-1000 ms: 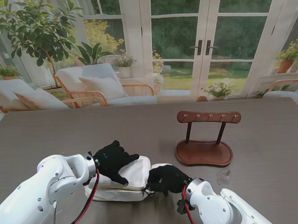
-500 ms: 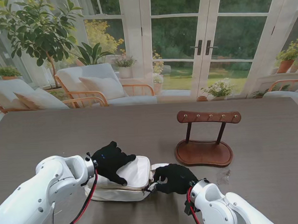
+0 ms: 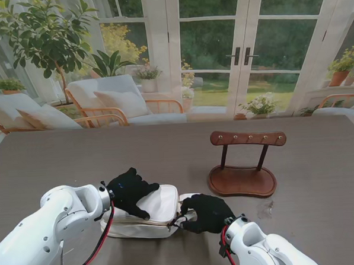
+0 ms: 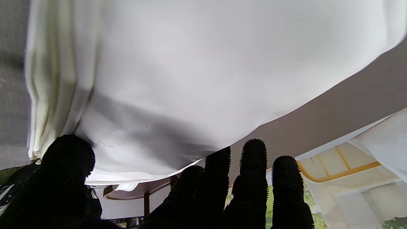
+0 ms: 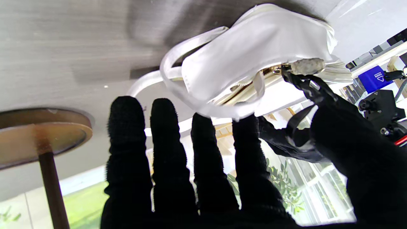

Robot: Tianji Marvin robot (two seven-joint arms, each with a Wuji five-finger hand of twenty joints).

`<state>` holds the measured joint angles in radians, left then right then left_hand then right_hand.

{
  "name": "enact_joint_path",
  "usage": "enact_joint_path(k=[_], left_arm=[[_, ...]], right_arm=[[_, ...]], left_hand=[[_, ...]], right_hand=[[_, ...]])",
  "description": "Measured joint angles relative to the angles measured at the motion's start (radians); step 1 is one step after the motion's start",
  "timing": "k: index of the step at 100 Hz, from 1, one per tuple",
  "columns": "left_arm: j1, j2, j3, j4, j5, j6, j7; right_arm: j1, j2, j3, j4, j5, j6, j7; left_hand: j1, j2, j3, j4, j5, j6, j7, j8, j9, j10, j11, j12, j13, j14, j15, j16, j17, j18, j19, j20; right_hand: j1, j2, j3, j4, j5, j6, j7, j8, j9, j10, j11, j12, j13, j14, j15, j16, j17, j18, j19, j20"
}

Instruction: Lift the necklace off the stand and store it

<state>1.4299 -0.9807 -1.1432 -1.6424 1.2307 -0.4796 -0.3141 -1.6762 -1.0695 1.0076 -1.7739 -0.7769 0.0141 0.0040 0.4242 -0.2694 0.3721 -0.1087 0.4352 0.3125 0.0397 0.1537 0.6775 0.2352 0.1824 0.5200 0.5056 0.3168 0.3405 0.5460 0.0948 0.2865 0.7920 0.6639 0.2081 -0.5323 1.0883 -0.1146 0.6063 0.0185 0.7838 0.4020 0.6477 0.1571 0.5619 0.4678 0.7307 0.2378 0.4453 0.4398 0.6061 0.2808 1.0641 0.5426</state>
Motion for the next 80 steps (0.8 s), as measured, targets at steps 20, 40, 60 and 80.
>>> enact_joint_path(k=[20,40,60,80], left_arm=[[0.004,0.0,-0.004,-0.003,0.002,0.001,-0.004],[0.008,0.0,-0.01,-0.007,0.004,0.001,-0.011],[-0.007,0.002,0.007,0.0,0.002,0.001,-0.012],[-0.013,0.003,0.01,0.004,0.001,-0.003,-0.012]], right_arm=[[0.001,-0.003,-0.008,0.024,-0.043,-0.012,-0.029],[0.017,-0.007,-0.037,0.056,-0.025,-0.007,-0.089],[0.033,-0.025,-0.061,0.085,0.03,0.013,-0.12],[0.047,-0.039,-0.086,0.112,0.031,0.028,-0.205]], left_hand=[[0.0,0.0,0.0,0.0,0.001,0.0,0.0,0.0,0.0,0.0,0.0,0.002,0.0,0.0,0.0,0.0,0.0,0.0,0.0,0.003],[0.0,0.001,0.0,0.0,0.005,0.0,0.0,0.0,0.0,0.0,0.0,0.003,0.0,0.0,0.0,0.0,0.0,0.0,0.0,0.008],[-0.001,0.001,0.0,-0.01,0.005,-0.001,0.0,0.0,0.003,0.007,0.002,0.028,0.0,0.0,0.0,0.0,0.0,0.0,0.0,0.011],[-0.001,0.001,0.0,-0.01,0.005,-0.025,0.0,0.0,0.003,0.01,0.004,0.032,0.0,0.0,0.0,0.0,0.0,0.0,0.0,0.011]], right_hand=[[0.0,0.0,0.0,0.0,-0.023,0.0,-0.017,0.0,-0.05,0.0,-0.003,-0.012,-0.047,0.004,-0.067,-0.059,0.0,0.0,-0.066,0.0],[0.0,-0.001,0.0,0.0,-0.02,0.0,-0.011,0.0,-0.006,0.0,0.006,-0.013,0.015,0.006,-0.039,-0.059,0.0,-0.001,-0.066,-0.001],[0.001,-0.015,0.001,0.0,0.022,0.001,0.035,0.002,0.097,0.0,0.047,-0.013,0.126,0.005,0.029,-0.029,0.015,-0.001,-0.027,-0.001],[0.109,-0.056,0.062,-0.071,0.131,-0.011,0.225,-0.111,0.364,-0.02,0.106,0.042,0.385,-0.063,0.186,0.039,0.016,-0.001,0.128,-0.016]])
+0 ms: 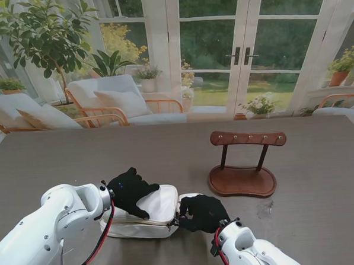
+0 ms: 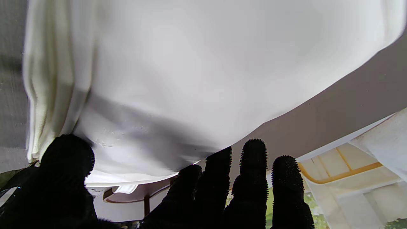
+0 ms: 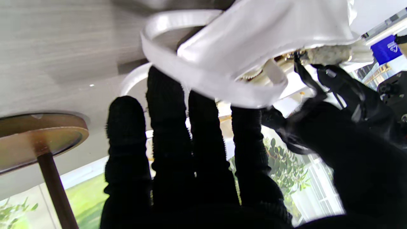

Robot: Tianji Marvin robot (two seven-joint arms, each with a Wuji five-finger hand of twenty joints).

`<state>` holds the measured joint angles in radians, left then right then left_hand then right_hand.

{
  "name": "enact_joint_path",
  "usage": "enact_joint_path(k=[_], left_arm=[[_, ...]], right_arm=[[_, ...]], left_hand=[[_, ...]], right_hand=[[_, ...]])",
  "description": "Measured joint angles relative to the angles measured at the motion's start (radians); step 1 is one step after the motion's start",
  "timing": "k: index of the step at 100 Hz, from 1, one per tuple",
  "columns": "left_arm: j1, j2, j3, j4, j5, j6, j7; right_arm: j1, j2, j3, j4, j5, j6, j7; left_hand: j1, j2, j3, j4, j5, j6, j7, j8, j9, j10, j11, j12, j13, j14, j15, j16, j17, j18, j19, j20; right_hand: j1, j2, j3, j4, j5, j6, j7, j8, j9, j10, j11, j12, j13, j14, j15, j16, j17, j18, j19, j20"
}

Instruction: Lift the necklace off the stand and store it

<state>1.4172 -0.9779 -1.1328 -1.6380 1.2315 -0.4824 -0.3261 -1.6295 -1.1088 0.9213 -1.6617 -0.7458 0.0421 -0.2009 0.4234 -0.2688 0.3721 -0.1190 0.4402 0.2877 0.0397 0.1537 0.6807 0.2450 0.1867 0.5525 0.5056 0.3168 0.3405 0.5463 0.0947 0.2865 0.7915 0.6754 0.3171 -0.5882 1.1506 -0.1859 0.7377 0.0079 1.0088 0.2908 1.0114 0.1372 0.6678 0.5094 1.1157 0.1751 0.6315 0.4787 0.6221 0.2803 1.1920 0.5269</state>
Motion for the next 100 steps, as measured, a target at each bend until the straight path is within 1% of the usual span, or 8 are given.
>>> enact_joint_path(k=[3,8,20,40,56,76,86,100], left_arm=[[0.0,0.0,0.0,0.0,0.0,0.0,0.0],[0.0,0.0,0.0,0.0,0.0,-0.001,-0.001],[0.003,0.0,-0.004,-0.004,0.003,-0.005,-0.005],[0.038,-0.002,-0.035,-0.019,0.043,-0.016,0.048],[0.059,-0.002,-0.051,-0.021,0.046,-0.028,0.1],[0.062,-0.001,-0.054,-0.035,0.048,-0.056,0.101],[0.069,-0.001,-0.062,-0.041,0.036,-0.06,0.106],[0.101,-0.003,-0.087,-0.055,0.007,-0.071,0.125]], right_arm=[[0.002,-0.004,-0.005,0.006,0.007,0.003,-0.019],[0.005,-0.011,-0.008,0.012,0.025,0.008,-0.032],[0.006,-0.025,-0.01,0.019,0.059,0.017,-0.042],[0.006,-0.029,0.001,0.015,0.083,0.026,-0.016],[0.006,-0.028,0.004,0.011,0.098,0.028,-0.001],[0.012,-0.028,0.0,0.013,0.118,0.032,0.008],[0.02,-0.029,-0.004,0.018,0.134,0.038,0.014],[0.029,-0.032,-0.006,0.025,0.162,0.051,0.021]], left_hand=[[0.0,0.0,0.0,0.0,0.0,0.0,0.0,0.0,0.0,0.001,0.0,0.001,0.0,0.0,0.0,0.0,0.0,0.0,-0.001,0.0],[0.0,0.0,0.0,0.0,0.0,0.0,0.0,0.0,0.0,0.001,0.0,0.001,0.0,0.0,0.0,0.0,0.0,0.0,-0.011,0.0],[0.0,0.008,0.0,0.0,0.0,-0.001,0.0,0.0,-0.003,0.003,-0.002,-0.003,-0.001,0.0,0.0,0.0,0.0,0.0,-0.011,0.0],[0.001,0.018,0.0,0.0,-0.009,-0.044,-0.001,-0.001,-0.004,0.003,-0.003,-0.004,-0.001,0.0,0.0,0.0,0.0,0.0,-0.011,0.0],[0.035,0.016,0.003,0.002,-0.018,-0.104,-0.007,0.001,-0.002,0.002,-0.002,-0.005,-0.001,0.0,0.0,0.0,0.0,0.0,-0.011,0.001],[0.064,0.003,0.028,0.016,-0.017,-0.105,-0.003,0.004,0.005,0.007,-0.001,-0.005,-0.001,0.0,0.0,0.0,0.0,0.0,-0.012,0.001],[0.074,-0.035,0.059,0.017,-0.014,-0.105,0.017,0.031,0.009,0.005,0.0,-0.005,-0.001,0.0,0.0,0.0,0.0,0.0,-0.025,0.001],[0.074,-0.06,0.109,0.017,0.049,-0.111,0.064,0.094,0.011,0.002,0.01,-0.005,0.0,0.0,0.0,0.0,-0.001,0.0,-0.025,0.002]], right_hand=[[0.049,-0.02,0.014,-0.043,0.021,-0.01,0.056,-0.026,0.059,-0.013,0.012,0.011,0.049,-0.011,0.031,0.012,0.0,0.0,0.028,-0.001],[0.095,-0.025,0.011,-0.061,0.059,-0.027,0.133,-0.036,0.131,-0.025,0.038,0.029,0.118,-0.024,0.079,0.031,0.001,0.0,0.067,-0.002],[0.142,-0.025,0.011,-0.087,0.068,-0.037,0.198,-0.009,0.184,-0.038,0.067,0.078,0.157,-0.042,0.213,0.096,0.002,0.0,0.122,-0.003],[0.142,-0.025,0.011,-0.087,0.068,-0.037,0.213,0.015,0.196,-0.039,0.077,0.103,0.166,-0.048,0.282,0.113,0.002,0.0,0.137,-0.003],[0.142,-0.025,0.011,-0.087,0.067,-0.037,0.214,0.016,0.196,-0.039,0.078,0.105,0.166,-0.049,0.291,0.113,0.002,0.0,0.137,-0.003],[0.142,-0.025,0.011,-0.087,0.067,-0.037,0.214,0.024,0.196,-0.039,0.078,0.113,0.166,-0.049,0.291,0.113,0.002,0.0,0.138,-0.003],[0.142,-0.025,0.011,-0.087,0.068,-0.037,0.214,0.024,0.196,-0.039,0.078,0.114,0.166,-0.049,0.3,0.113,0.002,0.0,0.146,-0.003],[0.142,-0.025,0.011,-0.087,0.068,-0.037,0.214,0.025,0.196,-0.039,0.078,0.114,0.166,-0.049,0.311,0.113,0.002,0.0,0.146,-0.004]])
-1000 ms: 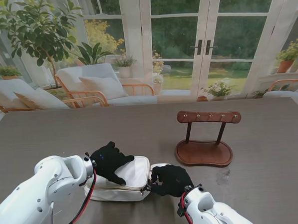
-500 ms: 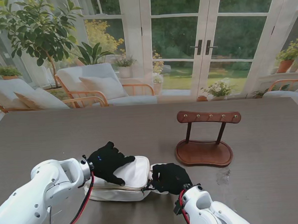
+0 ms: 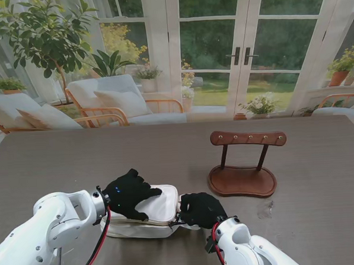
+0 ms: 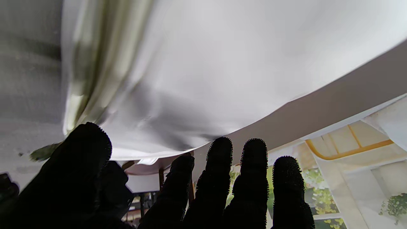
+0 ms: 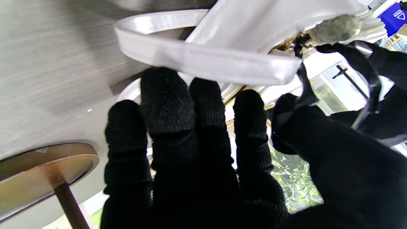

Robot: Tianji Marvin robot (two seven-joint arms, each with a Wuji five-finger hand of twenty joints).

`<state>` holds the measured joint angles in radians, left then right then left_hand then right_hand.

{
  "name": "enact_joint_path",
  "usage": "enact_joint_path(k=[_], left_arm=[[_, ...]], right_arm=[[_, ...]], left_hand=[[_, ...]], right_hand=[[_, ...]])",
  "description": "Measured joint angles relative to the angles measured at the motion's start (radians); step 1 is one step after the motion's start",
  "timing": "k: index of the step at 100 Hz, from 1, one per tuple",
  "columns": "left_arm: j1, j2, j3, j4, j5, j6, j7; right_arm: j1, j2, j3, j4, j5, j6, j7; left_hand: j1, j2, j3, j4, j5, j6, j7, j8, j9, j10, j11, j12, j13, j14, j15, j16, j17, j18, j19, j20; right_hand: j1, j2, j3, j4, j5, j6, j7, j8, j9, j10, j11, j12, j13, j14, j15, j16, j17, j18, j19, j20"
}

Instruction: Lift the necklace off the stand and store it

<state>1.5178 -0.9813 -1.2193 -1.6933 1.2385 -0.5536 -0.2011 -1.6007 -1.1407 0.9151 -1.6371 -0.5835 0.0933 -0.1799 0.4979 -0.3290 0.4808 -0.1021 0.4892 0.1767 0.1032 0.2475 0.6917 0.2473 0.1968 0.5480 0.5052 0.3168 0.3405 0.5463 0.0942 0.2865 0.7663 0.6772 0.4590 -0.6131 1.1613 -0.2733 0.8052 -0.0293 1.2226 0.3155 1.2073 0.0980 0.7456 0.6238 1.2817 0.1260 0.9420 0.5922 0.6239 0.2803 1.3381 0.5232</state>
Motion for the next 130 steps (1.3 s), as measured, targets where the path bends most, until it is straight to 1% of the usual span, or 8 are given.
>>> enact_joint_path(k=[23,44,62,76,97,119,125,130], left_arm=[[0.031,-0.005,-0.003,-0.003,-0.098,-0.012,0.012],[0.01,-0.001,0.027,-0.006,0.03,-0.033,0.008],[-0.015,0.002,0.047,0.014,-0.009,-0.018,-0.012],[-0.031,0.004,0.062,0.026,0.037,-0.013,-0.001],[-0.054,0.005,0.088,0.059,0.035,0.006,0.029],[-0.076,0.006,0.13,0.104,0.042,0.034,0.125],[-0.078,0.005,0.138,0.11,0.041,0.044,0.143],[-0.081,0.005,0.146,0.119,0.038,0.053,0.165]], right_arm=[[0.011,-0.004,-0.002,0.006,0.028,0.012,0.013],[0.013,-0.005,-0.001,0.005,0.058,0.024,0.031],[0.016,-0.005,0.004,0.002,0.075,0.032,0.048],[0.018,-0.005,0.007,0.002,0.084,0.036,0.052],[0.017,-0.005,0.014,-0.003,0.087,0.042,0.058],[0.018,-0.009,0.014,-0.011,0.125,0.067,0.055],[0.018,-0.01,0.014,-0.016,0.13,0.074,0.054],[0.018,-0.011,0.016,-0.021,0.13,0.078,0.057]], left_hand=[[0.0,-0.032,0.037,0.0,0.135,-0.066,0.098,0.134,0.003,-0.002,0.027,0.027,0.004,0.0,0.004,0.014,0.0,0.0,0.0,0.013],[0.0,-0.032,0.036,-0.001,0.037,-0.033,-0.034,0.036,-0.018,0.005,-0.003,0.028,0.004,0.0,0.005,0.014,0.0,0.0,0.0,0.013],[0.0,-0.032,0.036,-0.001,0.035,-0.029,-0.045,-0.006,-0.027,0.007,0.003,0.043,0.004,0.0,0.005,0.014,0.0,0.0,0.0,0.013],[-0.016,-0.03,0.034,-0.013,0.012,-0.017,-0.058,-0.02,-0.041,0.007,-0.012,0.045,0.004,0.0,0.005,0.014,0.0,0.0,0.0,0.013],[-0.017,-0.032,0.06,-0.014,0.05,-0.018,-0.06,-0.023,-0.04,0.017,-0.005,0.067,0.004,0.0,0.019,0.017,0.005,0.0,0.015,0.013],[-0.005,-0.12,0.122,-0.02,0.166,-0.028,-0.06,0.013,0.031,0.037,0.057,0.089,0.05,0.0,0.056,0.026,0.044,0.001,0.092,0.013],[0.042,-0.134,0.099,-0.101,0.194,-0.035,-0.059,0.051,0.059,0.037,0.059,0.09,0.075,0.0,0.074,0.026,0.06,0.002,0.125,0.011],[0.085,-0.155,0.034,-0.104,0.222,-0.045,-0.059,0.068,0.082,0.037,0.07,0.089,0.096,0.0,0.089,0.026,0.075,0.004,0.151,0.003]], right_hand=[[0.0,0.0,0.0,0.0,0.0,0.0,0.0,0.0,0.0,0.0,0.0,0.0,0.0,0.0,0.003,0.0,0.0,0.0,0.0,0.0],[0.0,0.0,0.0,0.0,0.0,0.0,0.0,0.004,0.0,0.0,0.0,0.001,0.0,0.0,0.011,0.0,0.0,0.0,0.001,0.0],[0.0,0.0,0.0,0.0,0.0,0.0,0.0,0.004,0.0,0.0,0.0,0.001,0.0,0.0,0.015,0.0,0.0,0.0,0.001,0.0],[0.001,0.0,0.0,0.0,0.0,0.0,0.0,0.004,0.0,0.0,0.0,0.001,0.0,0.0,0.02,0.0,0.0,0.0,0.002,0.0],[0.001,0.0,0.0,0.0,0.0,0.002,0.0,0.004,0.0,0.0,0.0,0.001,0.0,0.0,0.027,0.0,0.0,0.0,0.003,0.0],[0.028,0.0,0.002,0.0,0.0,0.014,0.0,0.004,0.012,0.0,0.001,0.001,0.0,0.0,0.04,0.0,0.0,0.0,0.013,0.0],[0.028,0.0,0.002,0.0,0.0,0.015,0.0,0.004,0.012,0.0,0.001,0.001,0.0,0.0,0.042,0.0,0.0,0.0,0.013,-0.001],[0.028,0.0,0.002,0.0,0.0,0.015,0.0,0.004,0.012,0.0,0.001,0.001,0.0,0.0,0.043,0.0,0.0,0.0,0.013,-0.001]])
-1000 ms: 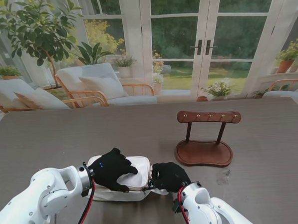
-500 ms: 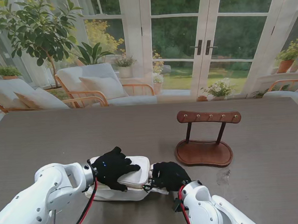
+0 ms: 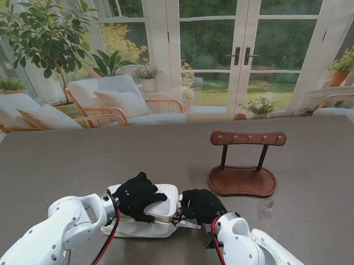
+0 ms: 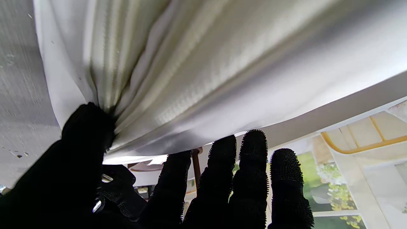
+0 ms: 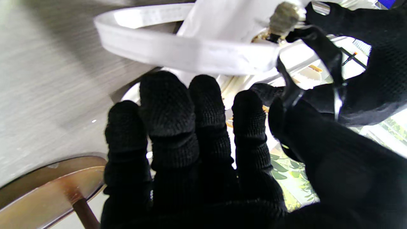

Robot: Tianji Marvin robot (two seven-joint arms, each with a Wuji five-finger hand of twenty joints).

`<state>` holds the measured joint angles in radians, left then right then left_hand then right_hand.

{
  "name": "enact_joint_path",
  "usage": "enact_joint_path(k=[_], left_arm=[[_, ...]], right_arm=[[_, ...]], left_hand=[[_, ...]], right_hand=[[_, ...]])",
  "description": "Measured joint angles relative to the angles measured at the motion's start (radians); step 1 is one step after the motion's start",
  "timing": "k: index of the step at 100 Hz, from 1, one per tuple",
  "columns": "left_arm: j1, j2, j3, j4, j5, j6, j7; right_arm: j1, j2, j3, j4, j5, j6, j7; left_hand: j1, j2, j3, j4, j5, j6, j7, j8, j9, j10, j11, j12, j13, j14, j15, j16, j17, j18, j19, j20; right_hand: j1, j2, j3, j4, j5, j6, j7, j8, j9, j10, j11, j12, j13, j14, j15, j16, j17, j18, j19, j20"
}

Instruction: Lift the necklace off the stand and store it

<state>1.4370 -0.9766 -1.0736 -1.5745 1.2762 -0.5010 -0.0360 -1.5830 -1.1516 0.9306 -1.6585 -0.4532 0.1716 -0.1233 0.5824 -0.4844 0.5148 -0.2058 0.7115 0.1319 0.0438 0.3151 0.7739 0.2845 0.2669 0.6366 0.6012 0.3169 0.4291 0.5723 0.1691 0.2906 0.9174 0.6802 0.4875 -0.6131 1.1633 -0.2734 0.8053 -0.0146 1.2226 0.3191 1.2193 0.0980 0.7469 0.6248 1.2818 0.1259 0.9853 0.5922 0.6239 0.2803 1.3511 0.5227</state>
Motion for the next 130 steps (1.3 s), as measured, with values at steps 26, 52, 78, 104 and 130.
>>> enact_joint_path(k=[26,52,78,104,130], left_arm=[[-0.002,-0.008,0.017,0.057,-0.022,0.029,0.124],[0.025,-0.021,-0.029,0.031,-0.067,0.006,0.047],[0.025,-0.02,-0.058,0.002,-0.069,-0.063,-0.041],[0.062,-0.018,-0.104,-0.026,-0.049,-0.102,-0.048],[0.088,-0.016,-0.127,-0.042,-0.046,-0.114,-0.048]], right_arm=[[-0.001,0.001,0.008,-0.024,0.004,0.006,0.022],[0.005,0.0,-0.002,-0.034,0.01,0.027,0.015],[0.034,-0.008,-0.026,-0.029,0.012,0.075,-0.004],[0.075,-0.02,-0.038,-0.014,0.012,0.122,-0.009],[0.102,-0.02,-0.043,0.005,0.005,0.15,0.014]], left_hand=[[0.067,-0.01,-0.153,-0.001,0.053,-0.023,0.027,0.042,0.04,0.0,-0.003,0.181,0.07,0.0,0.054,0.002,0.063,0.021,0.091,-0.03],[0.156,0.016,-0.194,-0.068,0.007,-0.023,0.027,0.281,0.034,0.001,-0.016,0.302,0.07,0.0,0.057,0.002,0.077,0.03,0.108,-0.049],[0.242,0.102,-0.277,-0.084,-0.053,0.003,0.041,0.356,0.009,0.009,-0.034,0.383,0.066,0.001,0.044,0.009,0.077,0.03,0.108,-0.058],[0.31,0.127,-0.302,-0.084,-0.055,0.014,0.041,0.356,0.009,0.009,-0.034,0.404,0.066,0.001,0.036,0.009,0.077,0.011,0.108,-0.068],[0.332,0.132,-0.277,-0.084,-0.055,0.02,0.041,0.355,0.009,0.009,-0.045,0.404,0.066,0.001,0.022,0.009,0.077,0.002,0.108,-0.081]], right_hand=[[0.0,0.0,0.0,0.0,0.0,0.002,0.0,0.0,0.0,0.0,0.0,0.0,0.0,0.0,0.002,0.0,0.0,0.0,0.0,0.0],[0.0,0.0,0.0,0.0,0.012,0.01,0.0,0.0,0.0,0.0,0.0,0.0,0.0,0.0,0.012,0.0,0.0,0.0,0.003,0.0],[0.0,0.0,0.0,0.0,0.013,0.012,0.0,0.005,0.0,0.0,0.0,0.0,0.0,0.0,0.032,0.0,0.0,0.0,0.003,0.0],[0.0,-0.007,-0.001,0.0,0.013,0.012,0.0,0.011,0.013,0.0,0.0,0.0,0.0,0.0,0.049,0.002,0.0,0.0,0.01,0.0],[-0.014,-0.009,-0.002,-0.024,0.013,0.012,0.0,0.012,0.013,0.0,0.0,0.0,0.0,0.0,0.059,0.002,0.0,0.0,0.011,0.0]])
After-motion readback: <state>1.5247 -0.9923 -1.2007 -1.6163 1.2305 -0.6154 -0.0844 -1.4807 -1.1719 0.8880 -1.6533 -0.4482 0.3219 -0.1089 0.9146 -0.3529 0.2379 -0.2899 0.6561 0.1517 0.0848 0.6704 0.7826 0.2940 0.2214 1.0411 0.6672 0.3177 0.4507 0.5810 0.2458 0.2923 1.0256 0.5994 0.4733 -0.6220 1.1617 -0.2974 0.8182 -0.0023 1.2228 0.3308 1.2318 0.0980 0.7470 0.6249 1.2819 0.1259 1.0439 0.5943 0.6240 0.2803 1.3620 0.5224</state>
